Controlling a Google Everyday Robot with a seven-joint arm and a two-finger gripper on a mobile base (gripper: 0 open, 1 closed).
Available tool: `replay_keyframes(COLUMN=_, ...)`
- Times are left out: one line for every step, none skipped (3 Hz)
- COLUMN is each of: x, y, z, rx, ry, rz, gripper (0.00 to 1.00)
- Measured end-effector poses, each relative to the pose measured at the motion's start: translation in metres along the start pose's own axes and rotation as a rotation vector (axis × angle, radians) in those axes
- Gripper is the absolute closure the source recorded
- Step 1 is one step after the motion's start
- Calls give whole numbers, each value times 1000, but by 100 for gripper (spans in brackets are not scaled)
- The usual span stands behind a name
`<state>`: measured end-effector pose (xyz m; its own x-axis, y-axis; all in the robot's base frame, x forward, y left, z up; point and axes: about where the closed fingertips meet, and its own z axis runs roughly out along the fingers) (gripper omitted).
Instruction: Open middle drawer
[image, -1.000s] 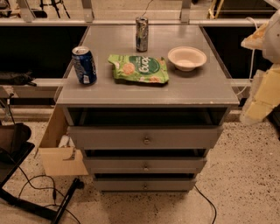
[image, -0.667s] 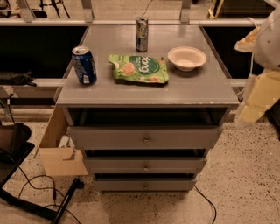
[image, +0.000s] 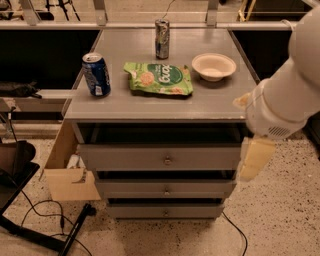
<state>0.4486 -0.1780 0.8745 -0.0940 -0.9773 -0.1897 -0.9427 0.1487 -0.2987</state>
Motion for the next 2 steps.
replay_keyframes(x=7, y=19, z=67, rx=-11, ry=28, rz=-36, gripper=0)
replay_keyframes(x=21, y=45, z=128, rx=-34, ry=58, rz=-39, gripper=0)
